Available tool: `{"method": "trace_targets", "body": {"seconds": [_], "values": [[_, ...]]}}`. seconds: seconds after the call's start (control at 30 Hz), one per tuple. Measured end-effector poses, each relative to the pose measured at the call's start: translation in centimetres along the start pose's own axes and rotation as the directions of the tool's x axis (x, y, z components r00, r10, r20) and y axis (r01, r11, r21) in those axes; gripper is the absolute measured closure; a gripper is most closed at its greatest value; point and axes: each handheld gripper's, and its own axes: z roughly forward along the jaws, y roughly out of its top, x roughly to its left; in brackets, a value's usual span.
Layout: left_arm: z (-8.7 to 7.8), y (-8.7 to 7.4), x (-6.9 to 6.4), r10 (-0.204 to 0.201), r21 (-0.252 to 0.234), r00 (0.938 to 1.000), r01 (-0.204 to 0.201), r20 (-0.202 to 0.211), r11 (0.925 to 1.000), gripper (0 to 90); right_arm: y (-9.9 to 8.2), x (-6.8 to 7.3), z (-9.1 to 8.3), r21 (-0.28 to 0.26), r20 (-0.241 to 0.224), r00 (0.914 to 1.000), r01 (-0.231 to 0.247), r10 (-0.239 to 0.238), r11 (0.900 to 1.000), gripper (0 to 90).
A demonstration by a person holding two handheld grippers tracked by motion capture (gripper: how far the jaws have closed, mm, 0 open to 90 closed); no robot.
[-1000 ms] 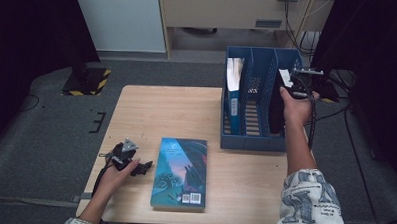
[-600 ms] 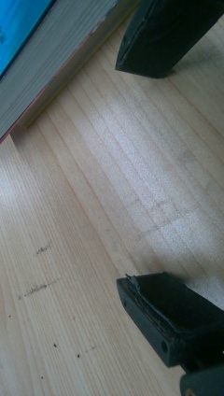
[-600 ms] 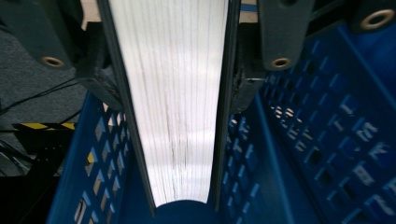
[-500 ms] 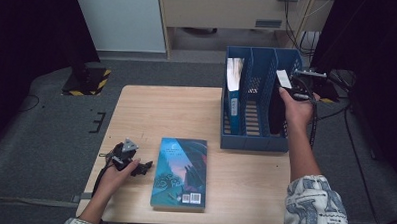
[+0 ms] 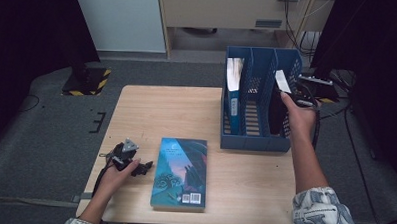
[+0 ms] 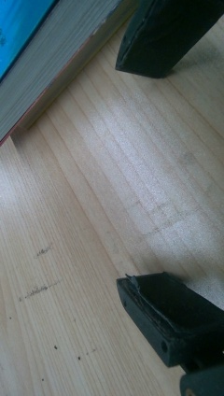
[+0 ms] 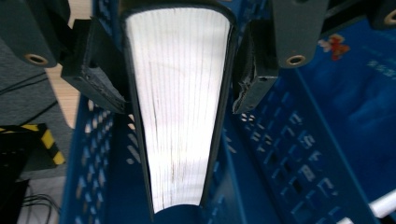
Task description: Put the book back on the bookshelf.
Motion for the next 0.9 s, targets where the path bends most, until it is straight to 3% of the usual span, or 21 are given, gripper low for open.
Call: {"method": "trace_targets", "body": {"seconds": [0.43,0.9], "values": [[0.0,0.0,0.0,0.0,0.0,1.0,0.0,0.0,1.0,0.0,0.0,0.1,-0.5,0.005,-0.012,0.9999,0.003,-0.003,1.0,31.5],[0.0,0.0,0.0,0.0,0.0,1.0,0.0,0.001,1.0,0.0,-0.3,0.2,-1.4,-0.008,-0.027,0.9993,0.024,-0.024,0.9997,13.6]]}}
